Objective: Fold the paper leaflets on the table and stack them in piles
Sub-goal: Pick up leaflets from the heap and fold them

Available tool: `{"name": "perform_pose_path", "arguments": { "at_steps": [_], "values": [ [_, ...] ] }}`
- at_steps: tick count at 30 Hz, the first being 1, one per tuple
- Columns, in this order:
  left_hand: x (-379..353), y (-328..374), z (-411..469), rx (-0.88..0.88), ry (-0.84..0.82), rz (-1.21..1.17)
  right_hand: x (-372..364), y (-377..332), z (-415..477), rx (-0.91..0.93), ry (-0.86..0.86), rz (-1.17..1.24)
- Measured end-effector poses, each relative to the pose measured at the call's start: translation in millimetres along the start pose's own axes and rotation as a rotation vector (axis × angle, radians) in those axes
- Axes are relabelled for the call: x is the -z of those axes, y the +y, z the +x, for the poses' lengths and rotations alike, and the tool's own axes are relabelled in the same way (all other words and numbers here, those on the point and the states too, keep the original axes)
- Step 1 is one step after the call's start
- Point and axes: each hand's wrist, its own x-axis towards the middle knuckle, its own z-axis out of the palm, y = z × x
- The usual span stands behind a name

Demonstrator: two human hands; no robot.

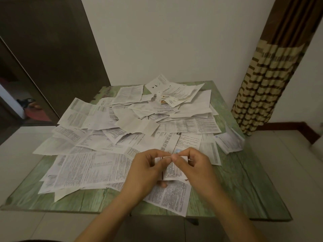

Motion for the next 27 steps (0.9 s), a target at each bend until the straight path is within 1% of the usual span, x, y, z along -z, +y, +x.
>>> {"name": "perform_pose_path", "arguments": {
  "at_steps": [3,5,7,9,11,12,14,15,16,17,19,20,21,22,23,24,25,26,27],
  "values": [
    [0.6,-2.7,0.1,-0.046,0.048,-0.002,-0.6,0.4,0.0,0.039,0.058,0.092],
    [3.8,-1.7,0.0,-0.063,0.051,-0.005,0.4,-2.2,0.5,0.027,0.067,0.13],
    [8.0,-1.6,-0.7,-0.068,0.039,-0.017,5.1,-5.7,2.1,0.003,0.012,0.168],
    [14.2,-2.6,-2.2,-0.046,0.014,-0.006,14.3,-8.7,4.1,0.02,-0.11,0.154],
    [18.0,-4.1,-2.4,-0.004,-0.08,0.08,23.4,-10.9,3.2,0.054,-0.188,0.091],
    [18.0,-5.0,-1.7,0.004,-0.141,0.159,25.5,-12.9,1.7,0.074,-0.208,0.046],
    [13.9,-5.8,-0.1,-0.018,-0.27,0.29,24.9,-16.9,-1.0,0.108,-0.239,-0.052],
    [8.3,-5.7,-0.1,-0.042,-0.322,0.265,24.8,-19.3,-1.3,0.147,-0.22,-0.127],
    [1.8,-5.2,0.1,-0.051,-0.346,0.178,28.1,-21.8,-0.5,0.212,-0.137,-0.21],
    [-4.7,-3.5,-0.1,-0.03,-0.341,0.071,35.3,-24.4,1.4,0.295,0.006,-0.282],
    [-13.4,-1.7,0.8,0.044,-0.259,-0.088,60.1,-26.6,7.8,0.414,0.335,-0.406],
    [-16.6,-1.6,1.7,0.086,-0.209,-0.147,74.1,-26.0,11.1,0.402,0.445,-0.494],
    [-19.1,-2.9,3.3,0.126,-0.167,-0.197,88.3,-21.7,14.9,0.311,0.488,-0.606],
    [-20.8,-3.8,4.6,0.167,-0.131,-0.249,100.3,-16.1,18.5,0.166,0.457,-0.703],
    [-21.9,-3.3,6.0,0.196,-0.099,-0.296,108.5,-10.4,21.2,0.011,0.375,-0.761],
    [-23.2,-1.9,6.7,0.214,-0.074,-0.333,114.0,-2.4,23.3,-0.098,0.281,-0.771],
    [-24.8,-1.5,8.1,0.22,-0.055,-0.363,117.1,4.5,25.0,-0.15,0.203,-0.759],
    [-26.4,-0.8,9.0,0.227,-0.043,-0.397,119.1,9.3,25.9,-0.166,0.167,-0.753],
    [-27.7,0.7,9.5,0.238,-0.037,-0.436,119.5,11.3,26.3,-0.155,0.175,-0.76]
  ]
}}
